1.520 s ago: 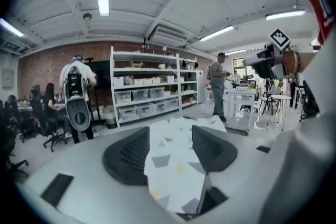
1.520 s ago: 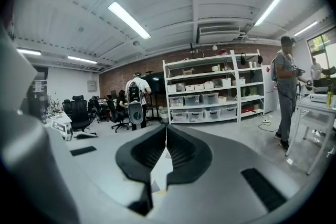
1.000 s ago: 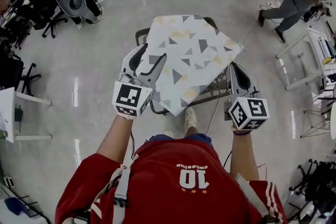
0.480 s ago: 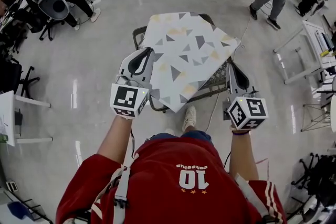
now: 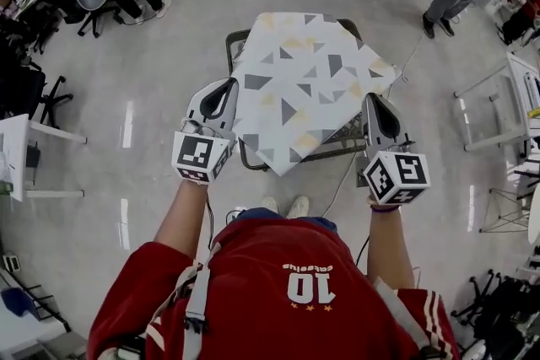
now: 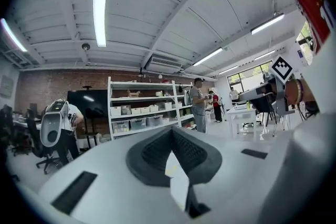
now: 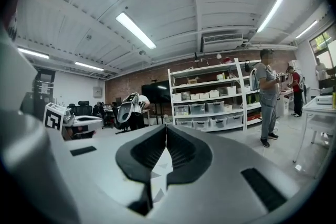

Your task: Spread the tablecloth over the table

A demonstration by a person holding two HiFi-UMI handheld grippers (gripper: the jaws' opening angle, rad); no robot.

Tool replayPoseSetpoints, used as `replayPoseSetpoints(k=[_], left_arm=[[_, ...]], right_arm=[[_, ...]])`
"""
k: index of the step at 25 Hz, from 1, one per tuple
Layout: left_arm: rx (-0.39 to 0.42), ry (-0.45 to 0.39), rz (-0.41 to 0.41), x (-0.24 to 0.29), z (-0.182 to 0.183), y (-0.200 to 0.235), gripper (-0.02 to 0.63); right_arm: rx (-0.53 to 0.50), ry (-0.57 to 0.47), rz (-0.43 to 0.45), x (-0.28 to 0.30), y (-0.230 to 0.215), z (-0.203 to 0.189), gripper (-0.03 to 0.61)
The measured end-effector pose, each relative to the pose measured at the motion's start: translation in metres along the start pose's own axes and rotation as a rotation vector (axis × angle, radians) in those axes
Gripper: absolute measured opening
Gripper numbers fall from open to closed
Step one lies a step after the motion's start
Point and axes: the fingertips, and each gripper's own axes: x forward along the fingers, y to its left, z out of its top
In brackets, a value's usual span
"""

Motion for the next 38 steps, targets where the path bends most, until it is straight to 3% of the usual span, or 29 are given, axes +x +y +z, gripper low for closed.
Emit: replayPoseSetpoints(k=[6, 15, 22, 28, 34, 38], left_arm=[[-0.015, 0.022, 0.068, -0.013, -0.025, 0.002, 0.006], [0.045, 0.020, 0.048, -0.012, -0.045, 0.009, 0.006], [0.091, 0.039, -0.040, -0.003, -0.072, 0.040, 0.132], [0.099, 0.121, -0.109, -0.005, -0.134, 0.073, 0.183], [0.086, 0.224, -0.163, -0.013, -0.213, 0.090, 0.186], [0.124, 0.301, -0.213, -0.020, -0.272, 0.094, 0.186]], right_arm=[[0.010, 0.010, 0.086, 0.012, -0.010, -0.006, 0.015], [0.012, 0.033, 0.130, 0.041, 0.006, -0.017, 0.016], [0.016, 0.028, 0.100, 0.073, 0.030, -0.013, 0.015], [0.008, 0.048, 0.077, 0.104, 0.051, -0.018, 0.015], [0.016, 0.078, 0.051, 0.137, 0.069, -0.040, 0.015], [0.023, 0.095, 0.032, 0.151, 0.076, -0.054, 0.015]])
